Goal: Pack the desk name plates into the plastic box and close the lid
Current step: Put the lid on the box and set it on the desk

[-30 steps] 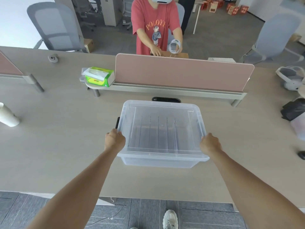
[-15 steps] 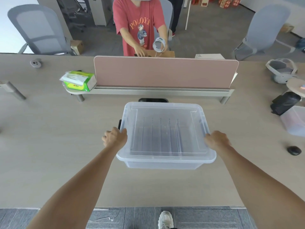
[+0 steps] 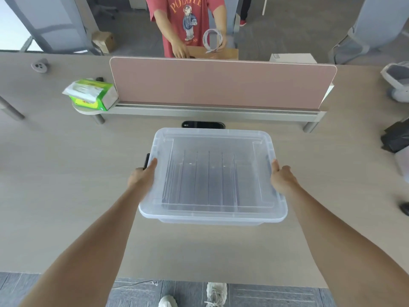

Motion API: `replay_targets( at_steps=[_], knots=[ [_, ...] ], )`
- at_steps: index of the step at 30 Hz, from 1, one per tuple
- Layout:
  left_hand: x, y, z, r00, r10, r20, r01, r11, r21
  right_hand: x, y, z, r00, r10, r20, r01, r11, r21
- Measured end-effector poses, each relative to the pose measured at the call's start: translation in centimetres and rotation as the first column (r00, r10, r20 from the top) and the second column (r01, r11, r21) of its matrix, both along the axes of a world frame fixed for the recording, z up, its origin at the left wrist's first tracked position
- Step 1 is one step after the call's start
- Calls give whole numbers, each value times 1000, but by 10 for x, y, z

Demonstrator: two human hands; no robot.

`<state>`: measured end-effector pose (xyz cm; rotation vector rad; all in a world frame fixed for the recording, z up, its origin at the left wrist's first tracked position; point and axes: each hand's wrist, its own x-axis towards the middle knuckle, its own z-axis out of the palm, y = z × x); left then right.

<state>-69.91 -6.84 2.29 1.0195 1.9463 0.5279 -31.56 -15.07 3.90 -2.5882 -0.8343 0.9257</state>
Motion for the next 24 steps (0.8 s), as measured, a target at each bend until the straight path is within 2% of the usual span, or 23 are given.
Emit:
replay_targets(
  at_steps=[4,8,11,13,16,24],
  knots=[
    [4,-9,6,969,-27,-245,45,997,70,1,2,0,999,5,47,-5,1000,-3],
    [8,-10,22,896,-75,-437,117,991,69,-1,2,6,959,93,269,-93,996,-11],
    [7,0,27,899,-143,-415,162,987,11,-4,5,9,942,126,312,-126,992,-20],
    [6,6,23,913,-196,-357,195,980,-38,-7,11,10,972,73,223,-73,997,-8],
    [10,7,16,928,-187,-322,191,981,-20,-14,15,13,994,3,110,-2,1000,-5],
    [17,0,7,855,-199,-479,228,974,3,-31,8,-1,955,-14,296,3,999,38]
  ],
)
